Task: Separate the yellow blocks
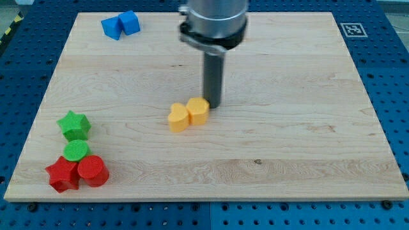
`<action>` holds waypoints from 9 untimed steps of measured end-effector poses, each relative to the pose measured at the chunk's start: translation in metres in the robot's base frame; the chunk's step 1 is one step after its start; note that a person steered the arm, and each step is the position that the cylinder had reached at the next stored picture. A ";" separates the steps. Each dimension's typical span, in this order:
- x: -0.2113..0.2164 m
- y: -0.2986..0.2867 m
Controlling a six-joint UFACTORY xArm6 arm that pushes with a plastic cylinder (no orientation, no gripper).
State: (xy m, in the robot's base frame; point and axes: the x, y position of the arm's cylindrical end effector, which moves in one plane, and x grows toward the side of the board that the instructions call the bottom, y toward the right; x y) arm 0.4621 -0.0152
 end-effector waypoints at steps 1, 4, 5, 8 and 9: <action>0.009 -0.041; 0.018 0.006; 0.047 -0.023; 0.052 -0.100; 0.051 -0.099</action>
State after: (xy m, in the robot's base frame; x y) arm 0.5133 -0.1137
